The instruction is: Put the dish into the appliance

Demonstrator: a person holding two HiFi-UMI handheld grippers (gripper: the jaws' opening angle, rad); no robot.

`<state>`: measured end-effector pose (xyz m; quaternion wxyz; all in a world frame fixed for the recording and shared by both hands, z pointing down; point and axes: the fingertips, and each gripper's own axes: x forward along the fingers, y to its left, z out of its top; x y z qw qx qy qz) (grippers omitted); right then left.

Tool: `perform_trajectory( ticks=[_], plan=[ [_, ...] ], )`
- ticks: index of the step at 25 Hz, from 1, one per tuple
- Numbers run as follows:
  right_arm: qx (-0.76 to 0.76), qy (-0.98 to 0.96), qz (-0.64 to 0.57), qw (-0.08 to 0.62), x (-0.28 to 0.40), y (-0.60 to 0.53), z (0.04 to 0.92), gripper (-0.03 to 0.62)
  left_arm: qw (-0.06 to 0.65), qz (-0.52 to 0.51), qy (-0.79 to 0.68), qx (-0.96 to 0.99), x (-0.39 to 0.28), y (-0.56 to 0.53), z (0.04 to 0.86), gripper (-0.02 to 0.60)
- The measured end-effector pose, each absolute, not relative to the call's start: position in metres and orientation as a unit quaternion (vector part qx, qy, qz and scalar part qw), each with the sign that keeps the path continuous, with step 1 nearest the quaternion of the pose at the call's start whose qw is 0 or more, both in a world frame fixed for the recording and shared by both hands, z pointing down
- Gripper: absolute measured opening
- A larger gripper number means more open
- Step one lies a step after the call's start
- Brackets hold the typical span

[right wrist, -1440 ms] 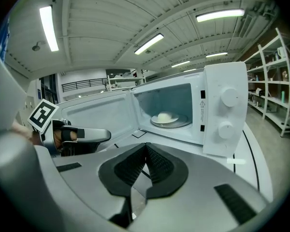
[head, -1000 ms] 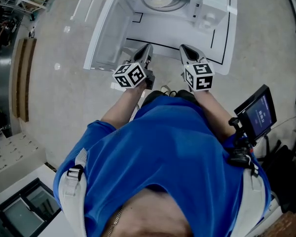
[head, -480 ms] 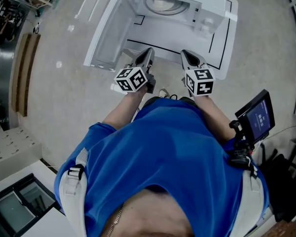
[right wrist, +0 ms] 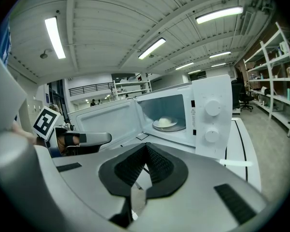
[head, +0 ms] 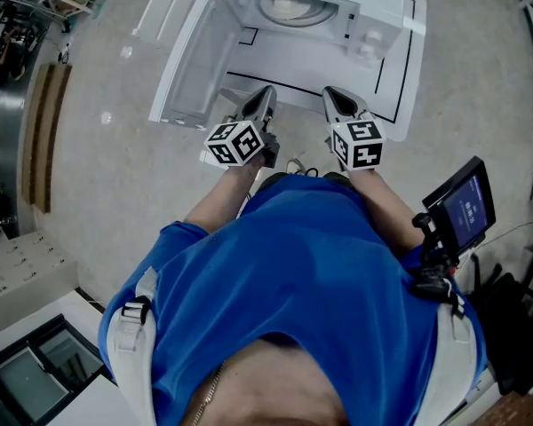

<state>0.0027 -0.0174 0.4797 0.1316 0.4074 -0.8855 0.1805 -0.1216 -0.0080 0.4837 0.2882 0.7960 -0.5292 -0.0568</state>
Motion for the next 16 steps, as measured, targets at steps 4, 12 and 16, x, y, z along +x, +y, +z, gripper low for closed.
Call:
perform_trajectory(
  ticks=[4,12,16],
  plan=[
    [0.407,-0.886,0.178,0.133,0.0,-0.02,0.478,0.003,0.287,-0.058,-0.528,0.797,-0.123,-0.011,0.483,0.006],
    [0.408,-0.887,0.17,0.135,-0.006,-0.024,0.47,0.003,0.287,-0.058,-0.523,0.801,-0.126,-0.016,0.478,0.006],
    [0.408,-0.887,0.169,0.136,-0.011,-0.028,0.467,0.003,0.285,-0.057,-0.519,0.804,-0.129,-0.021,0.474,0.006]
  ],
)
